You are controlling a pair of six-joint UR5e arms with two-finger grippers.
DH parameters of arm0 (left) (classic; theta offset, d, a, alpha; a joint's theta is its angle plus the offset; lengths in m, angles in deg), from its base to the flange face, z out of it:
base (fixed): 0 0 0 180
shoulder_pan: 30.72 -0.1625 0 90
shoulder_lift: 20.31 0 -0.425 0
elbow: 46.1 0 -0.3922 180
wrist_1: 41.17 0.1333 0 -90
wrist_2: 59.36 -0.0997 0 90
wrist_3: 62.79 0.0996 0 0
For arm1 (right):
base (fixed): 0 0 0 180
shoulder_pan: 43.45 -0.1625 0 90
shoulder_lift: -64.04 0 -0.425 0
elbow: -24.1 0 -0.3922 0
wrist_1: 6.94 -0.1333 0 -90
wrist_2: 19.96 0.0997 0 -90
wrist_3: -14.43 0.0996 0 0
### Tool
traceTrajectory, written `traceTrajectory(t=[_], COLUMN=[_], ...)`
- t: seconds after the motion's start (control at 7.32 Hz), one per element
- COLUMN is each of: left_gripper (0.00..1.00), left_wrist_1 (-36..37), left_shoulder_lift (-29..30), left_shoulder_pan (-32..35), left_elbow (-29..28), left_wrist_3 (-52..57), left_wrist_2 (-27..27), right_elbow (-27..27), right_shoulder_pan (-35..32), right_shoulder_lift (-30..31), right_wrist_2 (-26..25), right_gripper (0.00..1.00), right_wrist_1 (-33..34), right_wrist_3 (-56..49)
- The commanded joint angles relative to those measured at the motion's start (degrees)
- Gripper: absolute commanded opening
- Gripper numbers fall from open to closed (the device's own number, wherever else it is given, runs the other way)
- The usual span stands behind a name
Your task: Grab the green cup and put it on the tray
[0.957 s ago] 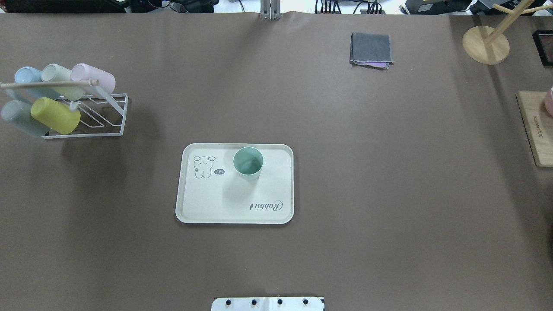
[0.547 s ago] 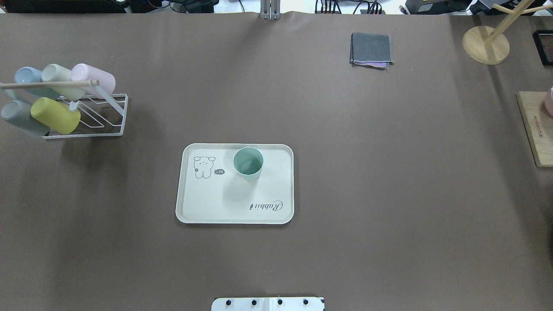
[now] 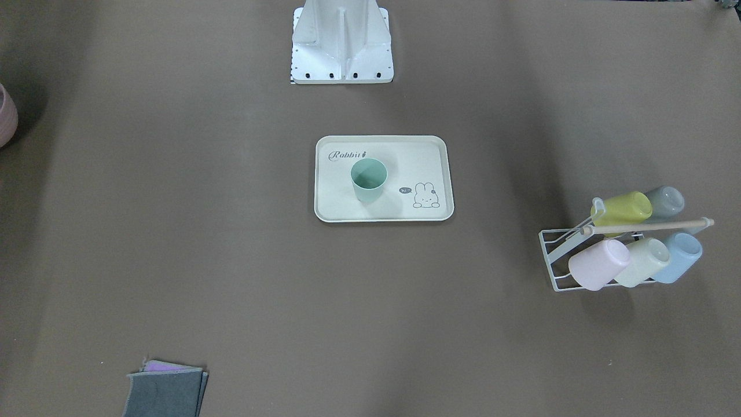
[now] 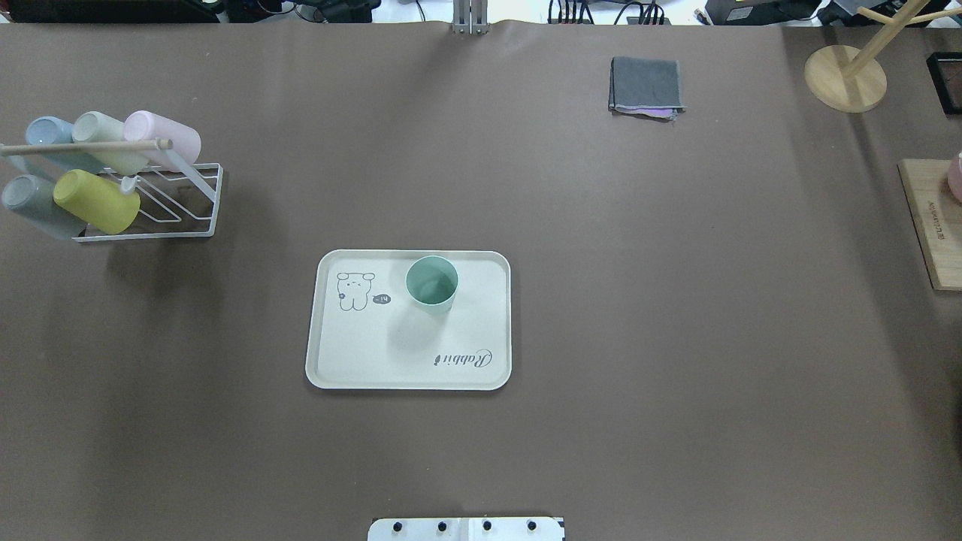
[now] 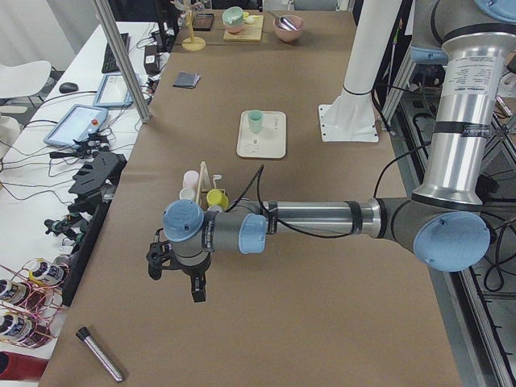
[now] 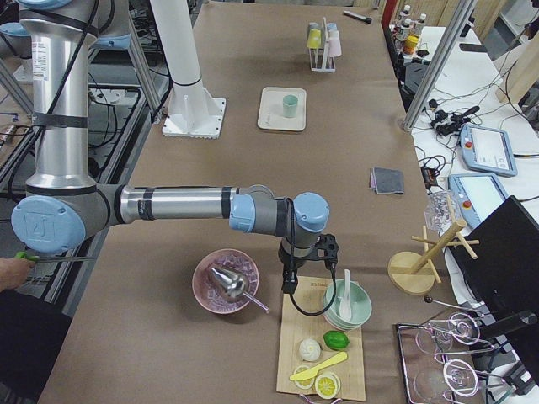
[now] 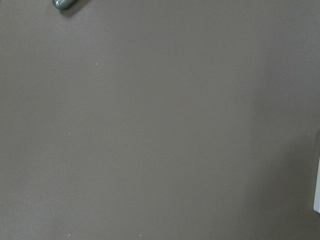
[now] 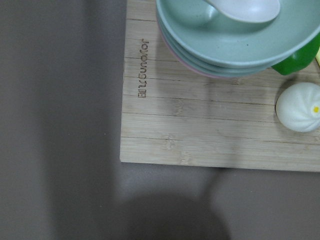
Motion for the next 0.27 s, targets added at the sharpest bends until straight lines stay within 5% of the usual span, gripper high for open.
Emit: traceTrajectory(t=[0.0, 0.14], left_gripper=[0.98, 0.98], left_wrist_1=[-0.16, -0.16], left_shoulder_lift=[0.02, -0.06], left_shoulder_pan=[-0.01, -0.01], left_elbow=[0.66, 0.58], left_wrist_3=[0.03, 0.12], left_wrist_2=[0.16, 1.90], right_elbow=[0.09, 0.00], right_shoulder_pan=[-0.09, -0.09], right_shoulder_lift=[0.09, 0.09], right_wrist_2=[0.00, 0.09], right_gripper=[1.00, 1.00], right_wrist_1=[0.00, 0.00], right_wrist_3=[0.01, -0.08])
